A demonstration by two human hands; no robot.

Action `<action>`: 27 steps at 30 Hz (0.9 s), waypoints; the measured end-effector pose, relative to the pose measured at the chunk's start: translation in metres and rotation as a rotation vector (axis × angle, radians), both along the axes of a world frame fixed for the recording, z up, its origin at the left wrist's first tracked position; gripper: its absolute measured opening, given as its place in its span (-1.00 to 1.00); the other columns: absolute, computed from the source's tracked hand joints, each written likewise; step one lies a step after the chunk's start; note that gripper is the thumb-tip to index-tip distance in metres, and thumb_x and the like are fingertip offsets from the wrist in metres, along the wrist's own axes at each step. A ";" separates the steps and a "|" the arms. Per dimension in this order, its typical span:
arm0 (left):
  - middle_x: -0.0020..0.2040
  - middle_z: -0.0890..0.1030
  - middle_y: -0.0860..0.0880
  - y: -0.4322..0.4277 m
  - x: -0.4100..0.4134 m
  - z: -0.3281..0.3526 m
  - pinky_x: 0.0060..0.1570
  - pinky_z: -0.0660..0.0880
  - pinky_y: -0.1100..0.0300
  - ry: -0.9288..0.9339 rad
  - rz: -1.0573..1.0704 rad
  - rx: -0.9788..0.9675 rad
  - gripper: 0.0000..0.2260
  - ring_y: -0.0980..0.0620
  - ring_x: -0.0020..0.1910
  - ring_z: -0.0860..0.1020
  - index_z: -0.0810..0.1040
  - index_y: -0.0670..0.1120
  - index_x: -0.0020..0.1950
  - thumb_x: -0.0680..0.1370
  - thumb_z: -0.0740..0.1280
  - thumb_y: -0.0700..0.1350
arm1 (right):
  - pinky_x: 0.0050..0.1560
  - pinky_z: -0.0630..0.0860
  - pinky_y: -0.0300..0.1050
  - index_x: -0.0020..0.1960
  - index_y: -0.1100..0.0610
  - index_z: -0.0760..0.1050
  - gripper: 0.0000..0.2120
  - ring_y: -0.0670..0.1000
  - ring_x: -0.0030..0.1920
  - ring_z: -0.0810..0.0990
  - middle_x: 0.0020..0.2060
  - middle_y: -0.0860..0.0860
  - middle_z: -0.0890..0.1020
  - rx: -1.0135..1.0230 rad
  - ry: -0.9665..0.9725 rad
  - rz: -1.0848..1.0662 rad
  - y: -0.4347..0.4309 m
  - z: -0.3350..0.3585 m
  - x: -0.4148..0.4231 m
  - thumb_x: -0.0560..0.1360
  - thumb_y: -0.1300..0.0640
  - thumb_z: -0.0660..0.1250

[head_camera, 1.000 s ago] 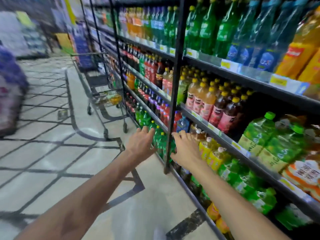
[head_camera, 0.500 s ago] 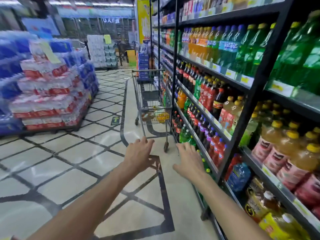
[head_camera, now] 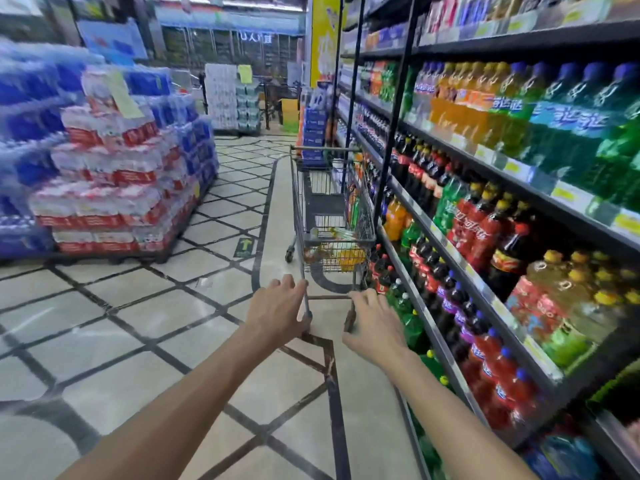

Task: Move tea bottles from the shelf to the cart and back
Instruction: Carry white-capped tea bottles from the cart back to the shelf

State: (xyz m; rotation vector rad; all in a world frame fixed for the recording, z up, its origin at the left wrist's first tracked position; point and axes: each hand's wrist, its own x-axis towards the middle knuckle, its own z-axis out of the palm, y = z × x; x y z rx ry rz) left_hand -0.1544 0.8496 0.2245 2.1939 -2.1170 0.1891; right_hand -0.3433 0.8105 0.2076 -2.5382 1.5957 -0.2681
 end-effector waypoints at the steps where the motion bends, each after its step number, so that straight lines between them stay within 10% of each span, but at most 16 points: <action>1: 0.26 0.46 -0.06 -0.014 0.010 -0.001 0.04 0.57 0.03 0.017 -0.001 0.005 -0.41 -0.08 0.18 0.50 0.28 0.00 0.47 0.53 0.33 0.20 | 0.35 0.34 0.01 0.49 0.04 0.23 -0.33 0.13 0.35 0.34 0.34 0.05 0.37 0.013 0.008 -0.001 -0.013 -0.001 0.011 0.47 -0.10 0.38; 27: 0.31 0.46 -0.09 -0.365 0.163 -0.022 0.13 0.49 -0.03 0.024 -0.132 0.063 -0.39 -0.13 0.27 0.45 0.27 0.01 0.47 0.51 0.35 0.21 | 0.31 0.38 0.05 0.51 0.03 0.21 -0.28 0.12 0.36 0.33 0.36 0.05 0.35 0.097 0.012 -0.186 -0.347 -0.031 0.164 0.44 -0.05 0.43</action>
